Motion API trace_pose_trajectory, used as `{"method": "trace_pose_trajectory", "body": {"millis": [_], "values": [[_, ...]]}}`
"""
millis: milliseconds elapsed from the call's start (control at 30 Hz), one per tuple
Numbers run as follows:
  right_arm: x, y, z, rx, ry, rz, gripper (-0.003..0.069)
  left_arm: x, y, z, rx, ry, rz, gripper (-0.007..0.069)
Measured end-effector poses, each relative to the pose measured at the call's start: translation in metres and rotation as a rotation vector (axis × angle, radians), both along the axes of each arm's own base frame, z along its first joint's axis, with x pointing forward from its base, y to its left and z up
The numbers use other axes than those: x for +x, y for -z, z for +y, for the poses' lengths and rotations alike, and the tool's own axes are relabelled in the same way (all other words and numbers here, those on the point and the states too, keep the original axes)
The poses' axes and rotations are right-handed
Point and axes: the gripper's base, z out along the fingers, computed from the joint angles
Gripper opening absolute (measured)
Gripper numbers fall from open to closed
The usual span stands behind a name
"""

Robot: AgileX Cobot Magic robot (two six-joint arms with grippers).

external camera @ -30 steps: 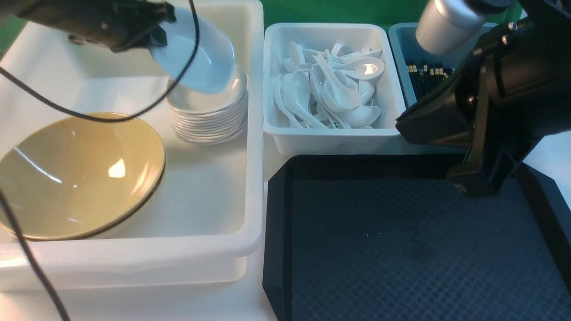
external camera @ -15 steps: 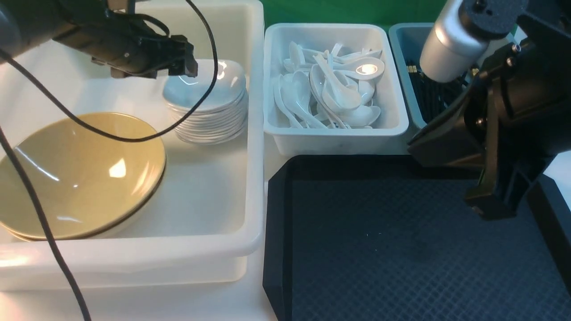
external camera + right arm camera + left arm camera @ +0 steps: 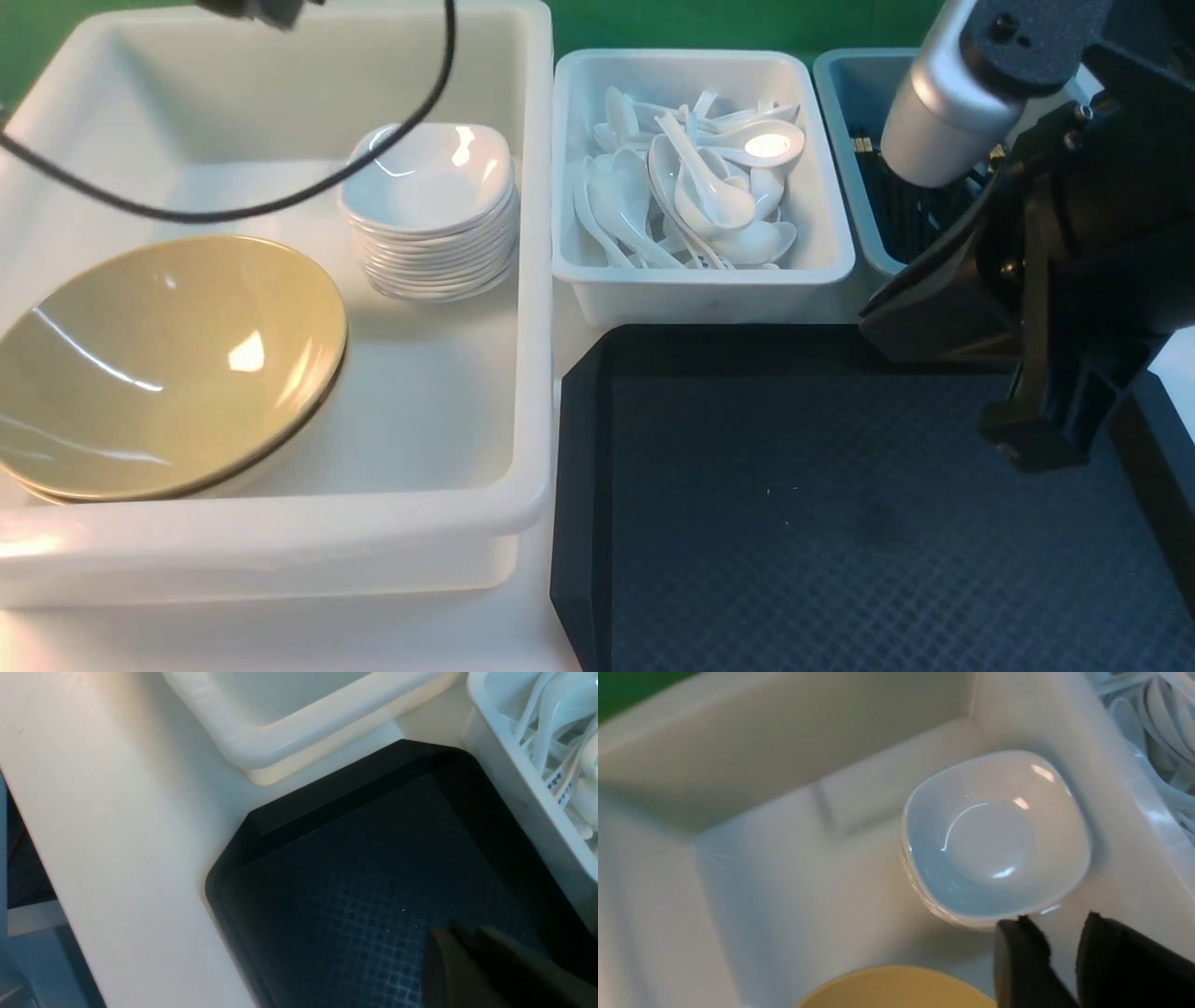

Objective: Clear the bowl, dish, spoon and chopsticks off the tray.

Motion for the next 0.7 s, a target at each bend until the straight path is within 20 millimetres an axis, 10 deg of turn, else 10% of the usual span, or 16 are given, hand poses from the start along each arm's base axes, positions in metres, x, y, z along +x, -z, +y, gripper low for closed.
{"method": "trace_pose_trajectory", "body": {"millis": [167,300,700], "values": [[-0.004,-0.002,-0.004,0.01,0.001,-0.015,0.0098,-0.074,-0.028,0.003,-0.008,0.015,-0.015,-0.0008],[-0.022,-0.006,-0.018,0.072,0.007,-0.088,0.0098,-0.127,-0.008,0.022,-0.024,-0.035,-0.01,-0.001],[-0.083,0.018,-0.071,0.39,0.045,-0.439,0.0101,-0.248,0.111,0.059,-0.286,-0.16,-0.203,-0.001]]}}
